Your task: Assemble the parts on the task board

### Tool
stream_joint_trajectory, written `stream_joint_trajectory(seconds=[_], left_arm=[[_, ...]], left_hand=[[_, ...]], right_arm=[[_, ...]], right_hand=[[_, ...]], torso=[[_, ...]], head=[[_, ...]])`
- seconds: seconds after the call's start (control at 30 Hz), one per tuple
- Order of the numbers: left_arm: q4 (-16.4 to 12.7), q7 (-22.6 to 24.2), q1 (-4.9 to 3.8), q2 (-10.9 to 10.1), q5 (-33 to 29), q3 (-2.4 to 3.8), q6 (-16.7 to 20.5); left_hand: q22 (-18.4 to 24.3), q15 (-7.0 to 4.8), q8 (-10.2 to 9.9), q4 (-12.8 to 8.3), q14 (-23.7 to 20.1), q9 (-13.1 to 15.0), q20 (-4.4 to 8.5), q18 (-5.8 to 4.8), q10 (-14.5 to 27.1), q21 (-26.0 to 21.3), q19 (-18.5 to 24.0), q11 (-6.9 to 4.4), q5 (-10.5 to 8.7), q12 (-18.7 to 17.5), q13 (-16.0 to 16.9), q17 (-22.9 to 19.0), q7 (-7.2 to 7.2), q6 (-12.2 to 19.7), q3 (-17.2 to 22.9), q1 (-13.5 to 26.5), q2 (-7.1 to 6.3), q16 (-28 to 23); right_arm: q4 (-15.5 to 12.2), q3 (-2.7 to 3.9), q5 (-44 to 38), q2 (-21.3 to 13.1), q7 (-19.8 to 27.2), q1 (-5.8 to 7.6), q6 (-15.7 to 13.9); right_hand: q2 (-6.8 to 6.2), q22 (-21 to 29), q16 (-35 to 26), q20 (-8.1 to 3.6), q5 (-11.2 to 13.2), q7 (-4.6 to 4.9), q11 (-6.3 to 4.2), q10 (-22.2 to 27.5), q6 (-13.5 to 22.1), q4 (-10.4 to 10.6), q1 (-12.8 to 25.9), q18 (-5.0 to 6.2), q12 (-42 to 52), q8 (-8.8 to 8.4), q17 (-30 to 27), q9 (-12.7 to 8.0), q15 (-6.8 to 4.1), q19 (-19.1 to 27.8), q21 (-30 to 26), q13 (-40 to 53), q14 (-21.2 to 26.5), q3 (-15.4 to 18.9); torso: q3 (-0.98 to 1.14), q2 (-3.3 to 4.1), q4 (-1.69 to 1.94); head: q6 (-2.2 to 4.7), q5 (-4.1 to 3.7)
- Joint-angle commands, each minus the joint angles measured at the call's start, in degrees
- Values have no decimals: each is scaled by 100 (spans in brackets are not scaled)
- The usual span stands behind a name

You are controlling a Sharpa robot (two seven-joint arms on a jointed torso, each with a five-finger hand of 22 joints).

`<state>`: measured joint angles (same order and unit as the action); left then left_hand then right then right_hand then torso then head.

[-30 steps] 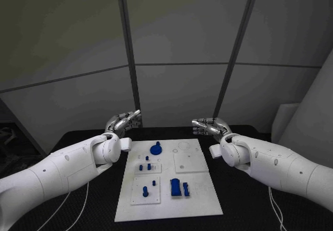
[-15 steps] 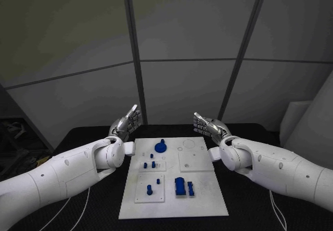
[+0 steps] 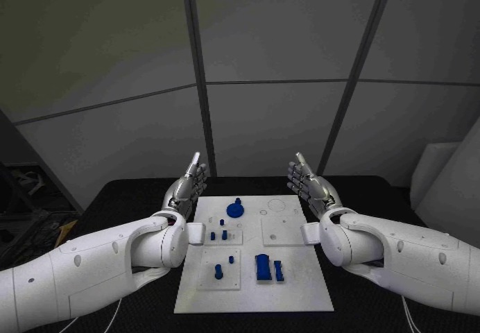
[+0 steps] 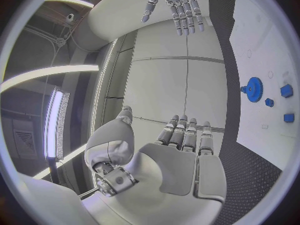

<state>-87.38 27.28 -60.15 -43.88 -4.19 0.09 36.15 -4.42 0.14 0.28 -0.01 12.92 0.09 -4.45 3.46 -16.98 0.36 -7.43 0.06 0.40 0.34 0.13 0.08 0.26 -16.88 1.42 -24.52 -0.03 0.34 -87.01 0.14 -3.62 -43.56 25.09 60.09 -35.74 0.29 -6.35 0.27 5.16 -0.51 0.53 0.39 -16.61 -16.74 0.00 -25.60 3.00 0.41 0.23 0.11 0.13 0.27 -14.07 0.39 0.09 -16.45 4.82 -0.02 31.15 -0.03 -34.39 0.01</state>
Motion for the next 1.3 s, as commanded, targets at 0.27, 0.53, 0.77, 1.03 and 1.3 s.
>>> stream_joint_trajectory(seconds=[0.27,0.53,0.77,1.03,1.3], left_arm=[[-258,252,-1,-81,419,-9,797],[-258,252,-1,-81,419,-9,797],[-258,252,-1,-81,419,-9,797],[-258,252,-1,-81,419,-9,797],[-258,252,-1,-81,419,-9,797]], left_hand=[[442,-14,-28,1,-637,-9,445,-346,839,-36,743,-6,-40,-34,-13,-8,-26,830,-142,1205,3,-34],[442,-14,-28,1,-800,-9,445,-346,1071,-36,743,-6,-40,-34,-13,-8,-26,1060,-142,1538,3,-34],[442,-14,-28,1,-1292,-9,445,-346,1222,-36,743,-6,-40,-34,-13,-8,-26,1210,-142,1764,3,-34],[442,-14,-28,1,-1292,-9,445,-346,1698,-36,743,-6,-40,-34,-13,-8,-26,1688,-142,2452,3,-34],[442,-14,-28,1,-1292,-9,445,-346,1698,-36,743,-6,-40,-34,-13,-8,-26,1688,-142,2452,3,-34]], right_arm=[[-294,-14,362,-113,471,7,-837],[-294,-14,362,-113,471,7,-837],[-294,-14,362,-113,471,7,-837],[-294,-14,362,-113,471,7,-837],[-294,-14,362,-113,471,7,-837]], right_hand=[[-29,635,-27,-516,51,-53,-39,814,821,0,1252,-300,-41,-23,-11,-13,-27,682,-39,-9,803,-482],[-29,635,-27,-516,51,-53,-39,1039,1049,0,1603,-300,-41,-23,-11,-13,-27,874,-39,-9,1027,-482],[-29,635,-27,-516,51,-53,-39,1183,1186,0,1827,-300,-41,-23,-11,-13,-27,983,-39,-9,1160,-482],[-29,635,-27,-516,51,-53,-39,1661,1674,0,2024,-300,-41,-23,-11,-13,-27,1407,-39,-9,1645,-482],[-29,635,-27,-516,51,-53,-39,1661,1674,0,2560,-300,-41,-23,-11,-13,-27,1407,-39,-9,1645,-482]], torso=[[2,3,3],[2,3,3],[2,3,3],[2,3,3],[2,3,3]], head=[[1,-1],[1,-1],[1,-1],[1,-1],[1,-1]])
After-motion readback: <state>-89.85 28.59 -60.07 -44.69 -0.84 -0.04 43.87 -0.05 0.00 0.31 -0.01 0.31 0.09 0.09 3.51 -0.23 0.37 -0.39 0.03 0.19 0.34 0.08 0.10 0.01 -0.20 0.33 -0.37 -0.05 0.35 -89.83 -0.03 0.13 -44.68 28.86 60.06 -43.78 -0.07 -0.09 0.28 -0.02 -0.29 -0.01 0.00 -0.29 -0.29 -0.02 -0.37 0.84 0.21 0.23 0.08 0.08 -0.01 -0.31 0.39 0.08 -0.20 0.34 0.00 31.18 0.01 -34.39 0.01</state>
